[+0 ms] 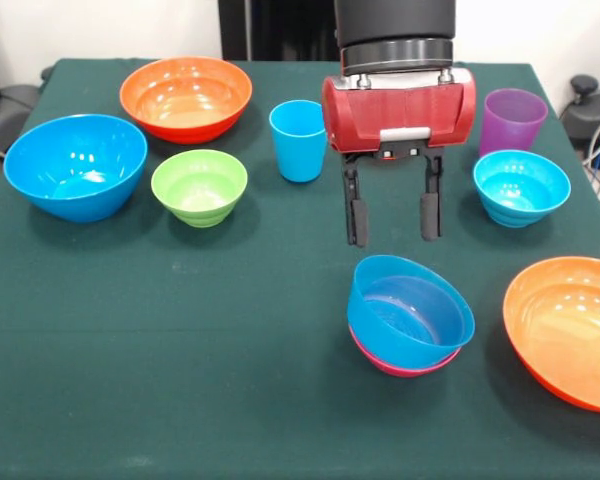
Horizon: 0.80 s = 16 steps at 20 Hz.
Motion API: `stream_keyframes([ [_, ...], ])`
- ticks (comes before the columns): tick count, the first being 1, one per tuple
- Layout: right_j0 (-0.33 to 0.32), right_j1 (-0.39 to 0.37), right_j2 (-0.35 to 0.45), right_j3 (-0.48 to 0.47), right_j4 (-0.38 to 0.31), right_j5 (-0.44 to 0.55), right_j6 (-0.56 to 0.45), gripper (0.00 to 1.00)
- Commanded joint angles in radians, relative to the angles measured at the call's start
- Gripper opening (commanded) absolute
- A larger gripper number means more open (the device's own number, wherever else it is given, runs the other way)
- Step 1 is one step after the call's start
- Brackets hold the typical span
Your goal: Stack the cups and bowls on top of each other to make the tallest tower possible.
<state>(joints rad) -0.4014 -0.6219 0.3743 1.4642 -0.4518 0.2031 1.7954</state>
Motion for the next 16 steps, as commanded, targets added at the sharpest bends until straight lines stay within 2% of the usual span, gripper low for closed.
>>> stream_keyframes([
  [1,0.018,0.018,0.021,0.061,-0.003,0.127,0.009,1.00],
  [12,0.061,0.010,-0.034,0.088,-0.007,0.254,0.000,1.00],
  [16,0.089,0.003,-0.067,0.109,-0.038,0.192,0.039,1.00],
])
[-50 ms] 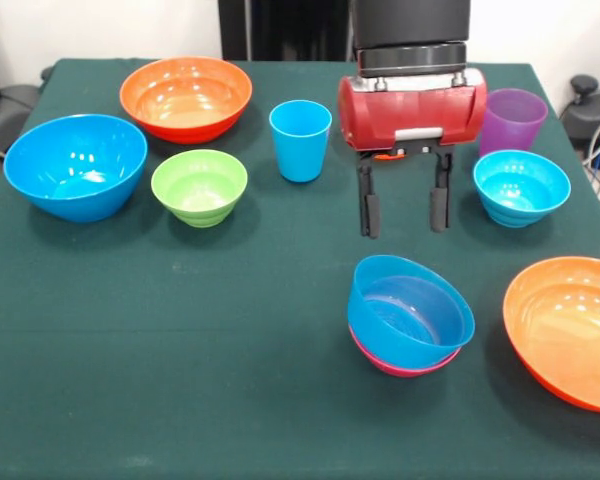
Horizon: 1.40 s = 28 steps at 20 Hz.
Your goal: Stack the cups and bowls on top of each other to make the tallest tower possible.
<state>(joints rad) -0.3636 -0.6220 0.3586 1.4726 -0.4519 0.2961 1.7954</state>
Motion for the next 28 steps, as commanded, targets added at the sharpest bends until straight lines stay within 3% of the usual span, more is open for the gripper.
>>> stream_keyframes([
  [1,0.057,0.004,-0.059,0.105,-0.040,0.089,0.050,1.00],
  [5,0.063,0.011,-0.066,0.104,-0.032,0.069,0.060,1.00],
  [12,0.023,0.007,-0.053,0.135,-0.014,-0.060,0.106,1.00],
  [20,0.039,0.082,-0.083,0.072,-0.043,0.018,0.044,1.00],
  [28,0.025,0.059,-0.103,0.114,-0.073,-0.027,0.029,1.00],
])
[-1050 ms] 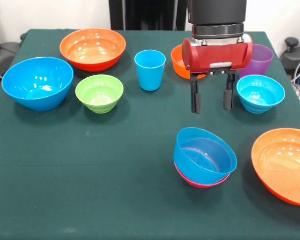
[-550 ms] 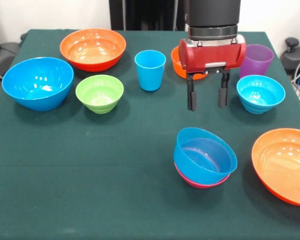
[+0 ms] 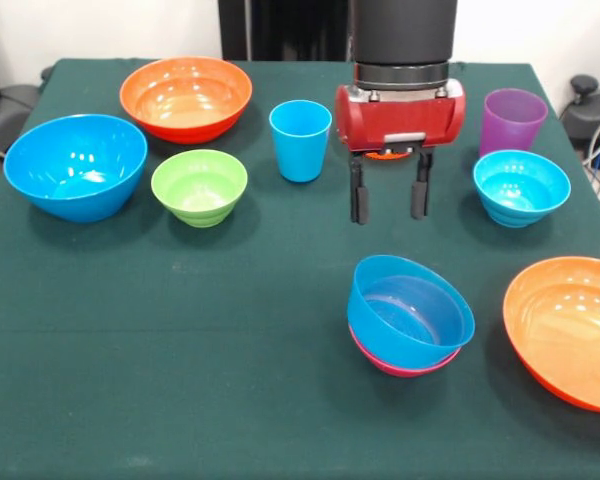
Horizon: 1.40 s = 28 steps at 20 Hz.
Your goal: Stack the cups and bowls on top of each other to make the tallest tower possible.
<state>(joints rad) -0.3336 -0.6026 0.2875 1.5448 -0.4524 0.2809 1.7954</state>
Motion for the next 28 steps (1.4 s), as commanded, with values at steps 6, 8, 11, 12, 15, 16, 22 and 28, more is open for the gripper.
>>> stream_keyframes([
  [6,-0.023,0.000,-0.018,0.077,-0.060,-0.001,0.015,1.00],
  [8,-0.042,-0.026,0.000,0.096,-0.048,0.018,0.000,1.00],
  [11,-0.073,-0.044,0.030,0.109,-0.038,0.028,-0.019,1.00],
  [12,-0.082,-0.046,0.038,0.110,-0.035,0.036,-0.027,1.00],
  [15,-0.107,-0.054,0.060,0.117,-0.031,0.059,-0.050,1.00],
  [16,-0.114,-0.060,0.066,0.123,-0.030,0.064,-0.055,1.00],
  [22,-0.139,-0.067,0.077,0.136,-0.041,0.102,-0.086,1.00],
  [28,-0.155,-0.038,0.086,0.121,-0.061,0.093,-0.104,1.00],
])
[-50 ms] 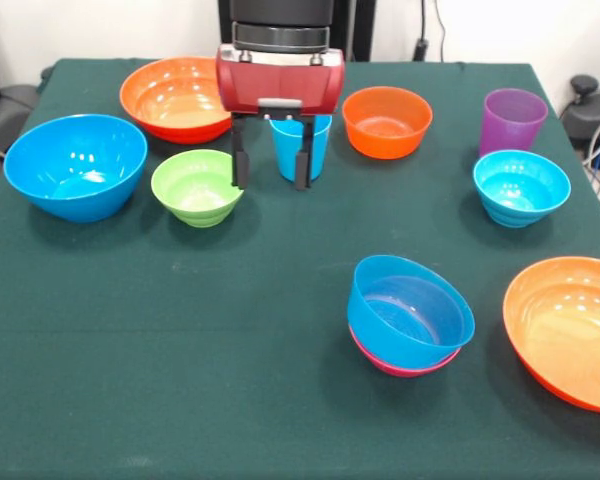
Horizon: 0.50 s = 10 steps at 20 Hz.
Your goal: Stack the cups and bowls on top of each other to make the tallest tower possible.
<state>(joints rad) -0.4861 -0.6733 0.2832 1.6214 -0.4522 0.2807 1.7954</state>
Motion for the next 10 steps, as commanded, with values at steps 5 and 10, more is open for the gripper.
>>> stream_keyframes([
  [5,-0.002,0.037,0.091,0.042,-0.069,0.084,-0.100,1.00],
  [10,0.001,0.039,0.091,0.037,-0.071,0.090,-0.102,1.00],
])
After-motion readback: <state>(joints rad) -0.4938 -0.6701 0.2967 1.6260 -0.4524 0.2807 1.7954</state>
